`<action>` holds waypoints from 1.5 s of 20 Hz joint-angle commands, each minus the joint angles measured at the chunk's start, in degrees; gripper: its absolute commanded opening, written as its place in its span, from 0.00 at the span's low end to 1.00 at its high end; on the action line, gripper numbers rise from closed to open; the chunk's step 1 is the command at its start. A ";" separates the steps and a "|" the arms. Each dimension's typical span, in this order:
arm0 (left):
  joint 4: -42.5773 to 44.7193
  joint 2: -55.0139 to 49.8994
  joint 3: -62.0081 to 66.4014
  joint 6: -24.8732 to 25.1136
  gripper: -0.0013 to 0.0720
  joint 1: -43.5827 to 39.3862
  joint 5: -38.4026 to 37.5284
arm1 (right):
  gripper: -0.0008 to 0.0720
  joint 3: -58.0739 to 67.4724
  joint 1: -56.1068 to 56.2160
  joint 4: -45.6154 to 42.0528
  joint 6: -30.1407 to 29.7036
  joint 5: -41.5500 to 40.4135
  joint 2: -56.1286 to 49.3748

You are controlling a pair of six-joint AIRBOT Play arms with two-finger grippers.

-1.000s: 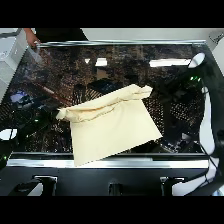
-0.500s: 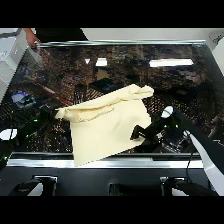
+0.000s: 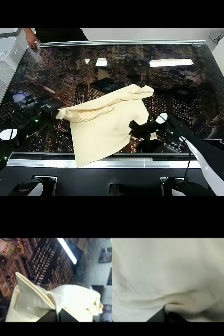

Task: Fold the clothes and pants, and hang the long-sleeved shirts on hangers.

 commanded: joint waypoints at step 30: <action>6.93 -0.04 -2.08 0.02 0.06 -0.13 -12.61 | 0.33 -3.74 5.29 3.82 -3.17 0.87 -0.81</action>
